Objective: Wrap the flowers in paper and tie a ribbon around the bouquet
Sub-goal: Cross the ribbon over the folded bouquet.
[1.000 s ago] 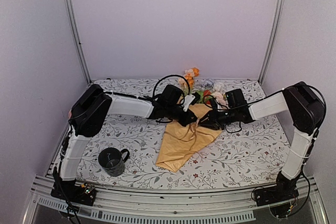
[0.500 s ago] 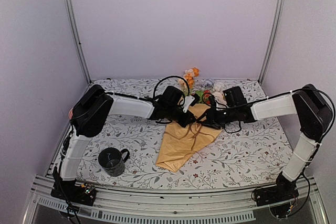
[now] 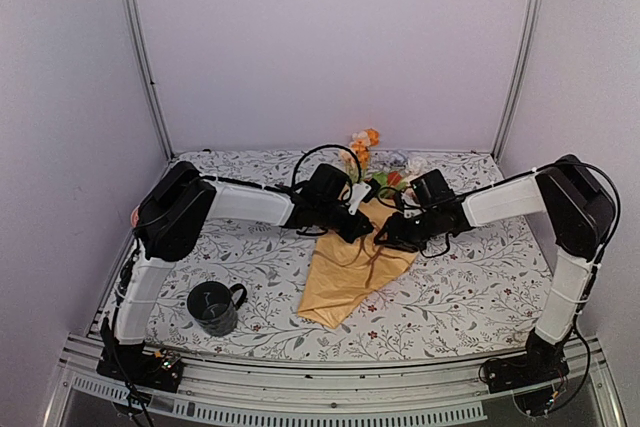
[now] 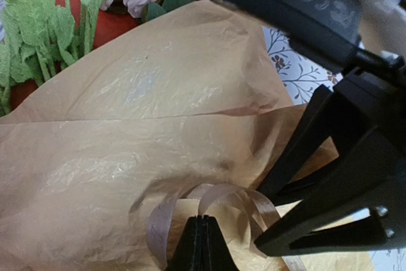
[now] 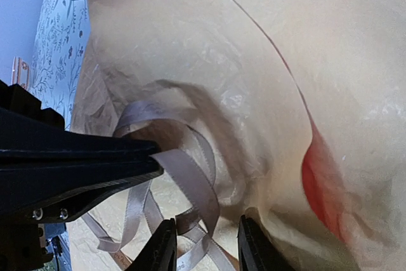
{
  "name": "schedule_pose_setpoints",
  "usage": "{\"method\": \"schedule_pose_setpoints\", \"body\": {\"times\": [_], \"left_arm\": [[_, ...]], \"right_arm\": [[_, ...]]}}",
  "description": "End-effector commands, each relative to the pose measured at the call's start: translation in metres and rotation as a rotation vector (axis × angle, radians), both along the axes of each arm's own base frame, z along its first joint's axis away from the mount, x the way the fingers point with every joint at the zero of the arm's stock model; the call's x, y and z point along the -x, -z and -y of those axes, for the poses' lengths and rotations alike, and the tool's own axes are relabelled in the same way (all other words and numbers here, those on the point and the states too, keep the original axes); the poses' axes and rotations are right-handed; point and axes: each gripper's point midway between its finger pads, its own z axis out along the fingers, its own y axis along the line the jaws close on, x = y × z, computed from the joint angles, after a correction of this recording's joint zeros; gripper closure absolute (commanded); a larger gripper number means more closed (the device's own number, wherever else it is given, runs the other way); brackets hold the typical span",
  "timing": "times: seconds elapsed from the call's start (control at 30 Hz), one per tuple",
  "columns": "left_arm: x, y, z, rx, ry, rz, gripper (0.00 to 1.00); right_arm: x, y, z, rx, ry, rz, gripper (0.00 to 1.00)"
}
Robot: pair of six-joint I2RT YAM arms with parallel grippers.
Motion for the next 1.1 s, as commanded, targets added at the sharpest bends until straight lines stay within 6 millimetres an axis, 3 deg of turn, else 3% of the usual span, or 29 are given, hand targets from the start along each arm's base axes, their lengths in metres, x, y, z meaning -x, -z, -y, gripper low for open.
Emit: {"method": "schedule_pose_setpoints", "body": {"times": [0.0, 0.1, 0.2, 0.37, 0.57, 0.67, 0.77, 0.97, 1.07], "left_arm": [[-0.005, -0.008, 0.000, 0.006, 0.003, 0.020, 1.00], [-0.006, -0.010, -0.002, 0.001, -0.004, 0.028, 1.00], [-0.010, -0.018, -0.005, -0.001, -0.023, 0.054, 1.00], [-0.017, -0.031, -0.015, -0.038, -0.063, 0.122, 1.00], [-0.014, -0.070, -0.019, -0.017, -0.045, 0.203, 1.00], [-0.018, -0.078, -0.025, -0.054, -0.043, 0.271, 1.00], [-0.027, -0.072, -0.030, -0.121, -0.054, 0.327, 1.00], [-0.054, -0.037, -0.040, -0.277, -0.120, 0.381, 1.00], [-0.065, -0.029, -0.046, -0.315, -0.174, 0.388, 0.98]], "right_arm": [[-0.010, 0.004, -0.003, 0.041, -0.002, 0.017, 0.71], [-0.014, 0.004, -0.003, 0.048, -0.007, 0.023, 0.90], [-0.014, 0.003, -0.001, 0.044, -0.006, 0.024, 1.00], [-0.015, -0.004, 0.006, 0.022, -0.001, 0.030, 1.00], [-0.009, 0.000, 0.009, -0.009, -0.031, 0.010, 1.00], [-0.005, 0.000, 0.006, -0.030, -0.061, 0.008, 1.00], [-0.002, -0.002, 0.002, -0.054, -0.084, 0.012, 0.99], [0.001, 0.001, 0.002, -0.059, -0.092, 0.002, 0.99], [0.001, 0.000, 0.001, -0.064, -0.096, 0.000, 0.99]]}}
